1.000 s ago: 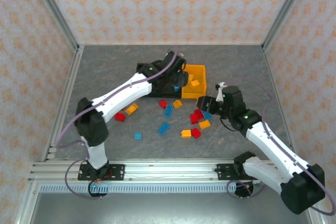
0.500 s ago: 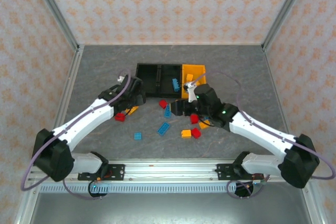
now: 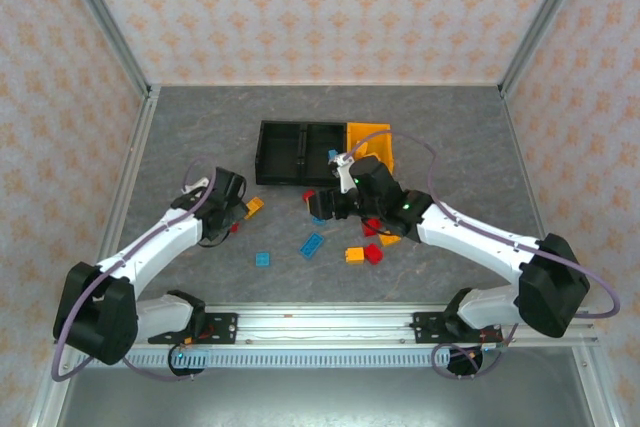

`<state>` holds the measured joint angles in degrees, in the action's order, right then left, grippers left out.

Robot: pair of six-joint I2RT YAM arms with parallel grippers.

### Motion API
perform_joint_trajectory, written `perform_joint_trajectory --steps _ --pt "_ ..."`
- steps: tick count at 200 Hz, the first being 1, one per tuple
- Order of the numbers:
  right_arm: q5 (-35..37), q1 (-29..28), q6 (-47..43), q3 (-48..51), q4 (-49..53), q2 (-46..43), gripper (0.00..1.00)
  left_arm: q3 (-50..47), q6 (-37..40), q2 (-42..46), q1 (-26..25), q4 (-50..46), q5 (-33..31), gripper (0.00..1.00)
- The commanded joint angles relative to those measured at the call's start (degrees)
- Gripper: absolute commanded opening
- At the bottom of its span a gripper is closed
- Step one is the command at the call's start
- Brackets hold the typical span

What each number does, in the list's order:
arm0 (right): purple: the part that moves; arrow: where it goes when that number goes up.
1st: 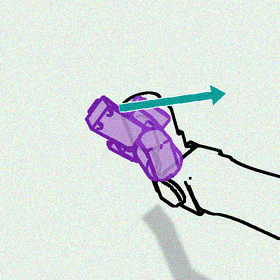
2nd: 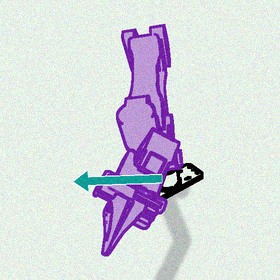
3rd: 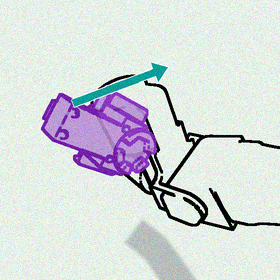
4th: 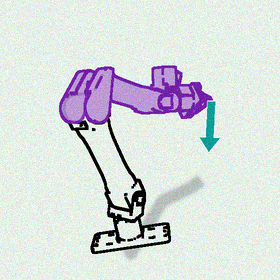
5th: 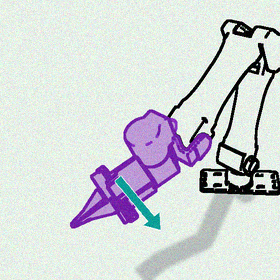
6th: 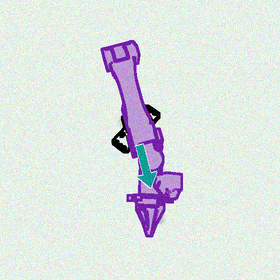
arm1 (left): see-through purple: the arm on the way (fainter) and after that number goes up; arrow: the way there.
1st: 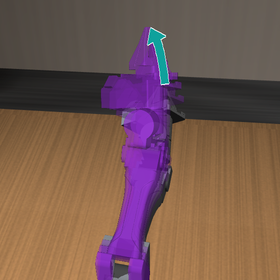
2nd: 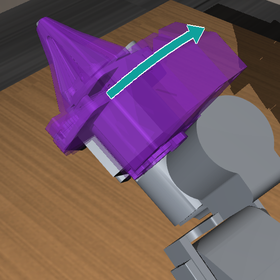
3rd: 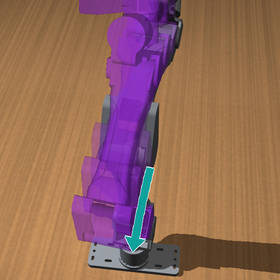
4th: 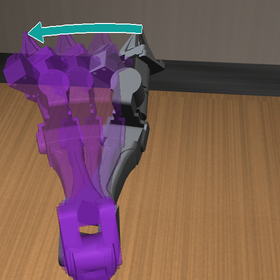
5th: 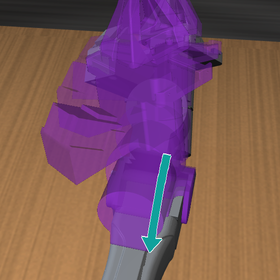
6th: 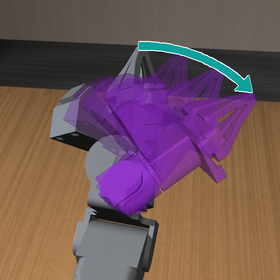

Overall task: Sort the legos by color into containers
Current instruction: Pick up the lego from the middle-left of the table.

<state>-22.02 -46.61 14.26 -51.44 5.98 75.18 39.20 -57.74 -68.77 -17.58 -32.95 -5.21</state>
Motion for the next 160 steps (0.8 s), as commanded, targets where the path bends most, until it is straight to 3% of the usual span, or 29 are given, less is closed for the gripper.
perform_joint_trajectory --steps 1,82,160 --pt "1.97 -0.23 -0.88 -0.62 -1.01 -0.85 0.66 -1.86 -5.55 -0.14 0.87 2.21 -1.25 0.72" --pt "3.63 -0.21 -0.68 0.02 0.12 -2.49 0.66 -2.22 -6.12 -7.53 2.9 8.38 -1.44 0.72" --pt "5.5 -0.23 0.21 2.02 0.44 -4.95 0.66 -3.23 -5.47 -10.31 3.52 10.89 -1.05 0.54"
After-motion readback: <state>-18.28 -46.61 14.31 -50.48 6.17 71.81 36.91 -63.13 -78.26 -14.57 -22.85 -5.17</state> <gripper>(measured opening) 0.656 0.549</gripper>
